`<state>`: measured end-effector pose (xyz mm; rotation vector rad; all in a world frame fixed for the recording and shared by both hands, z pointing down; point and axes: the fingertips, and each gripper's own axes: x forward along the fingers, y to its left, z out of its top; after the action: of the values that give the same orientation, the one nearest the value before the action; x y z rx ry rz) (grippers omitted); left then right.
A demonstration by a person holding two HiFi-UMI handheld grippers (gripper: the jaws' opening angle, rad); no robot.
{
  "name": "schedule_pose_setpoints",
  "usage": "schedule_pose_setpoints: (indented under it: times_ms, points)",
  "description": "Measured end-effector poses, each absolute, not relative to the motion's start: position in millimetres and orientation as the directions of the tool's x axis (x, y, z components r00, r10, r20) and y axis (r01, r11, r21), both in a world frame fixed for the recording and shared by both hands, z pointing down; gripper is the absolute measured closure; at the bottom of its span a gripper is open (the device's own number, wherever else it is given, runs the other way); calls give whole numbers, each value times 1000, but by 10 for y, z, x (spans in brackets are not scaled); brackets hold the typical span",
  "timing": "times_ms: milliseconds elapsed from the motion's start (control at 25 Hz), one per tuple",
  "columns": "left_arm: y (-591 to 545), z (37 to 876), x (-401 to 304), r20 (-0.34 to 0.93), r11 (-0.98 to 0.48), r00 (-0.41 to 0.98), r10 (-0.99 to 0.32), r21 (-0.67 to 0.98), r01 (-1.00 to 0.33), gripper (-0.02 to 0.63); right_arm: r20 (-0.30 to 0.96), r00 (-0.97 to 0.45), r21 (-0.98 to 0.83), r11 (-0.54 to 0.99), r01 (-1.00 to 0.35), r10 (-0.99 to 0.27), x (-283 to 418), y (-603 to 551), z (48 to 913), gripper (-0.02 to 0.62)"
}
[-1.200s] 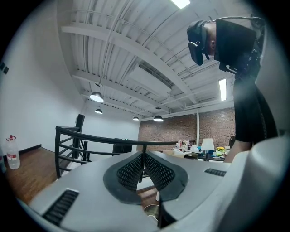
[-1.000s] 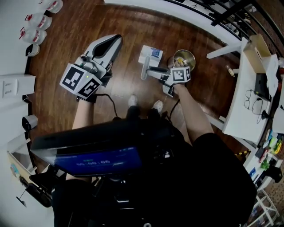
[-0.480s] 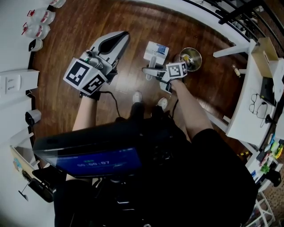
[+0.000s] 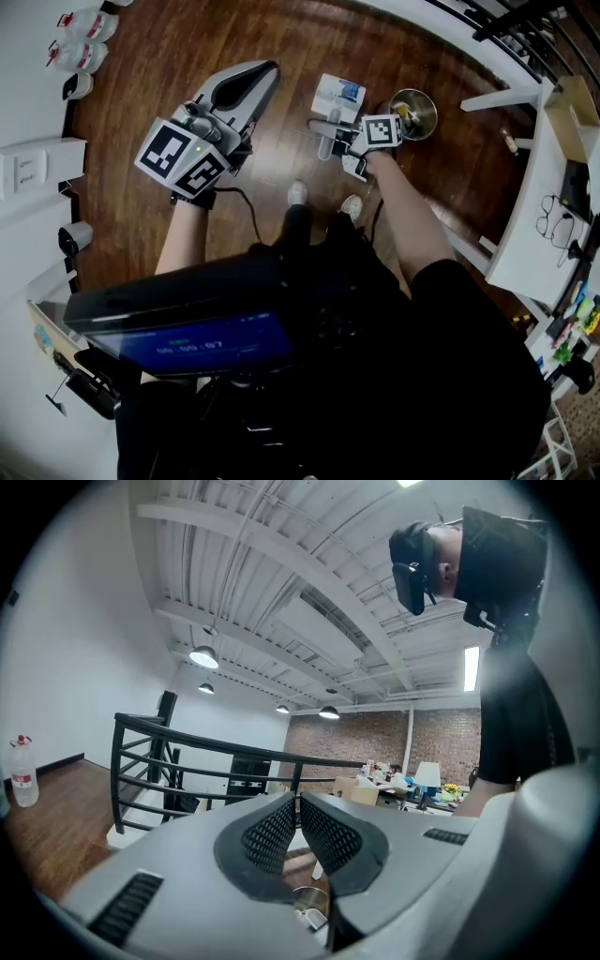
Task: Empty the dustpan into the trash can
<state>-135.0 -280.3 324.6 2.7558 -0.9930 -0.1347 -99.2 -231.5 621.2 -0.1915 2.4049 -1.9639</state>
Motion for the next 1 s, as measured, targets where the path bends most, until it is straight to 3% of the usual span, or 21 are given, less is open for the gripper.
schedule_pose_setpoints:
  times_ms: [1000]
  points:
    - [-2680,3400,-1437,-22,-721,758,-651,327,-610,575,75,-997,-931,357,-73,-7,-872,-2235,5966,578]
